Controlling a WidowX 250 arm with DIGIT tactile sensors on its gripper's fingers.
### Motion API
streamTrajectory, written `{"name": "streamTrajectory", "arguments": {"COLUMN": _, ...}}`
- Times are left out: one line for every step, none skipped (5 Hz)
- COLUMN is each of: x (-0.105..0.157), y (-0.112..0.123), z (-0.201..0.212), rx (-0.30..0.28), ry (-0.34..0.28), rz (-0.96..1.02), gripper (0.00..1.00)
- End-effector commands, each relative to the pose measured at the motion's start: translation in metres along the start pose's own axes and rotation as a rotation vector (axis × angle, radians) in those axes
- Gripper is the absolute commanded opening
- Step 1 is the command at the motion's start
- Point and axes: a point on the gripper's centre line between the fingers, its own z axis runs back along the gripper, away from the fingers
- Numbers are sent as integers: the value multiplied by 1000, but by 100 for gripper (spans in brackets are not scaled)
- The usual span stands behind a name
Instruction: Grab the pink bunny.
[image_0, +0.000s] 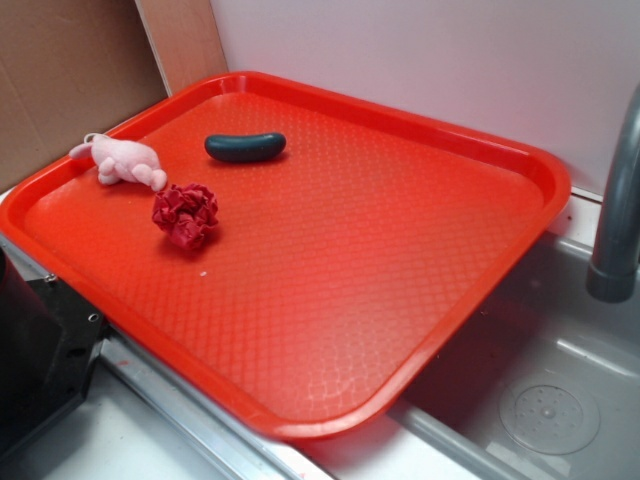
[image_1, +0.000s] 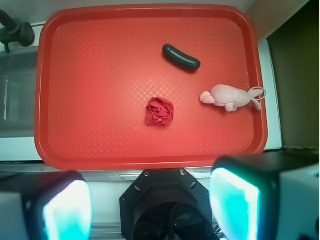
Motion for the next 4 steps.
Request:
{"name": "streamTrajectory", "arguments": {"x": 0, "y": 0, "z": 0, "rx": 0, "ry": 0, "rz": 0, "gripper": 100}}
{"name": "streamTrajectory", "arguments": {"x": 11, "y": 7, "z": -3, "rx": 43, "ry": -24, "rz": 144, "gripper": 100}}
{"name": "streamTrajectory", "arguments": {"x": 25, "y": 24, "z": -13, "rx": 39, "ry": -84, "rz": 394, "gripper": 100}}
{"name": "streamTrajectory", "arguments": {"x": 37, "y": 49, "z": -31, "rx": 6, "ry": -78, "rz": 652, "gripper": 100}}
